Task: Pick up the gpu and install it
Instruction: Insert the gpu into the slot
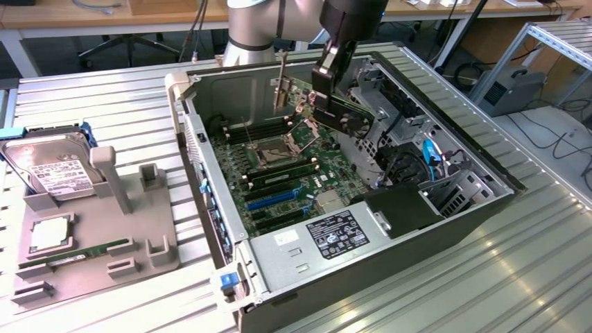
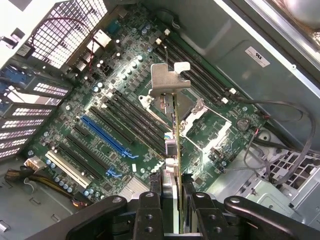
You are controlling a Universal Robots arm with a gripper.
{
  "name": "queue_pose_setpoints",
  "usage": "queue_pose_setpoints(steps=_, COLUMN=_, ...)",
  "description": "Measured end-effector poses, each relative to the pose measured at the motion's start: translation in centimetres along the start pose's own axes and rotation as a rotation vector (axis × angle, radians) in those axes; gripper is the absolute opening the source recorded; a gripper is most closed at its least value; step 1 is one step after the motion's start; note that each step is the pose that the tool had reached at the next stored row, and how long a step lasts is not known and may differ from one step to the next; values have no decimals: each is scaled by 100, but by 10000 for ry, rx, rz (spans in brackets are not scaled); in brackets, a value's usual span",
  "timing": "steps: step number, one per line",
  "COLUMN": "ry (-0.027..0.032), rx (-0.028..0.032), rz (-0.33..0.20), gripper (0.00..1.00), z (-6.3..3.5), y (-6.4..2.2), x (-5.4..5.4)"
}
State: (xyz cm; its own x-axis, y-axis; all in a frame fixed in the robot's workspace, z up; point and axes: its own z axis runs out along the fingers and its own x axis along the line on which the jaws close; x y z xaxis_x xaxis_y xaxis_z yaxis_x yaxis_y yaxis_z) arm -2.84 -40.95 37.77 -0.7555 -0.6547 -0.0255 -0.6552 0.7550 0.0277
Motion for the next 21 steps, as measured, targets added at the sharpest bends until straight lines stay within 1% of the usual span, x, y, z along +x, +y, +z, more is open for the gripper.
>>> queue_pose_setpoints(steps=21, ry=11, rx=-11, rz=-424, gripper=27, z=0, y=0, x=0)
